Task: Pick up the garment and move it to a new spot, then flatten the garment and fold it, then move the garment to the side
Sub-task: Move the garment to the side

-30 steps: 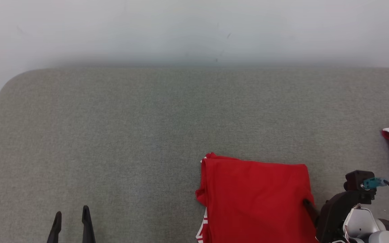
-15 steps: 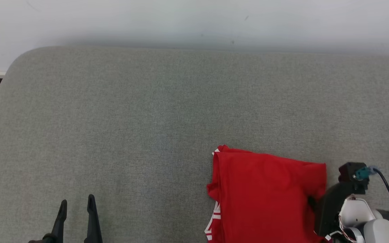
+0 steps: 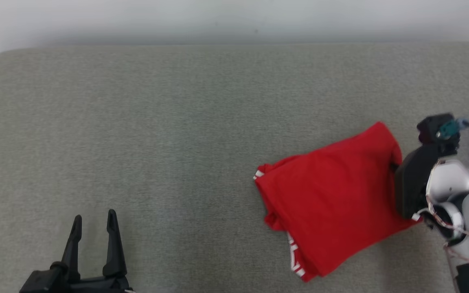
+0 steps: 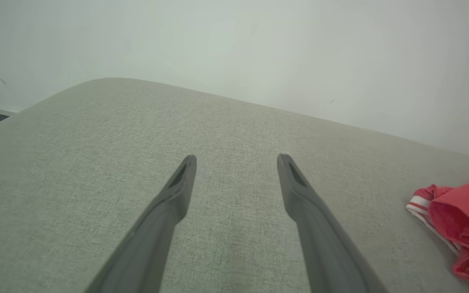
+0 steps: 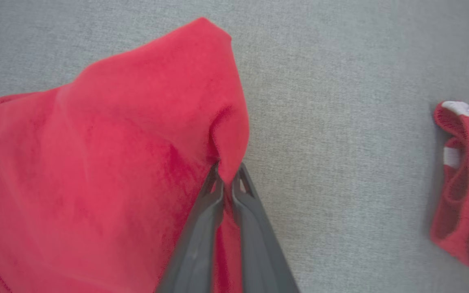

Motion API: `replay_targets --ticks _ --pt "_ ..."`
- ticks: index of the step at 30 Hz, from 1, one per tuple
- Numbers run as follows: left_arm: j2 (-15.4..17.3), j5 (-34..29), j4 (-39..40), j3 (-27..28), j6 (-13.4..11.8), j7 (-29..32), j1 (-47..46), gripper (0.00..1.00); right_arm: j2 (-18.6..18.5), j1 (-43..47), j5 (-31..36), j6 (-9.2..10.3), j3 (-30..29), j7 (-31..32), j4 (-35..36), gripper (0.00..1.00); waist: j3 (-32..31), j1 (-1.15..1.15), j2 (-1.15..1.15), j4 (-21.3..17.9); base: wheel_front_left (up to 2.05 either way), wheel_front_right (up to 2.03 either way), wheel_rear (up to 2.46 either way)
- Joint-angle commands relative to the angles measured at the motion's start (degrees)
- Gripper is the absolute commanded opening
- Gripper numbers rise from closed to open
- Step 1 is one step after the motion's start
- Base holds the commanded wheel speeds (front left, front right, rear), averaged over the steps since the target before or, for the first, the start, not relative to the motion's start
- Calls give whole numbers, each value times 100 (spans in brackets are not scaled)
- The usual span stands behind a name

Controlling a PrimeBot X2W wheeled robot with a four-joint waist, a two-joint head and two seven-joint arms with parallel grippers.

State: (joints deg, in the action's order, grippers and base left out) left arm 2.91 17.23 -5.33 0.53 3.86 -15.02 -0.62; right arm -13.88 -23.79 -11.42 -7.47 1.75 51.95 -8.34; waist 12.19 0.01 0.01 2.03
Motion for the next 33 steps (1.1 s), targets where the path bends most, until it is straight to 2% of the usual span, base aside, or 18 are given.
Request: replay_targets --ticks 1,10,20,26,33 --pt "-6 29 30 -7 -13 -17 -113 100 -124 -217 -18 0 9 60 51 0 158 -1 -1 -247 0 0 0" --pt "-5 -87 191 -12 38 -17 -382 100 -680 -927 -126 0 52 384 356 0 500 -1 -1 -1003 0 0 0" --pt "-2 -437 244 142 195 -18 -659 100 -742 -1419 -144 0 -185 235 434 0 978 -1 -1 -1740 0 0 0" --pt "16 -643 203 193 283 -17 -804 100 -796 -1671 -63 0 -422 31 237 0 1200 -1 -1 -1975 0 0 0" --pt "104 -756 178 205 331 -17 -880 100 -726 -1907 64 0 -773 -172 -55 0 1360 -1 -1 -2046 0 0 0"
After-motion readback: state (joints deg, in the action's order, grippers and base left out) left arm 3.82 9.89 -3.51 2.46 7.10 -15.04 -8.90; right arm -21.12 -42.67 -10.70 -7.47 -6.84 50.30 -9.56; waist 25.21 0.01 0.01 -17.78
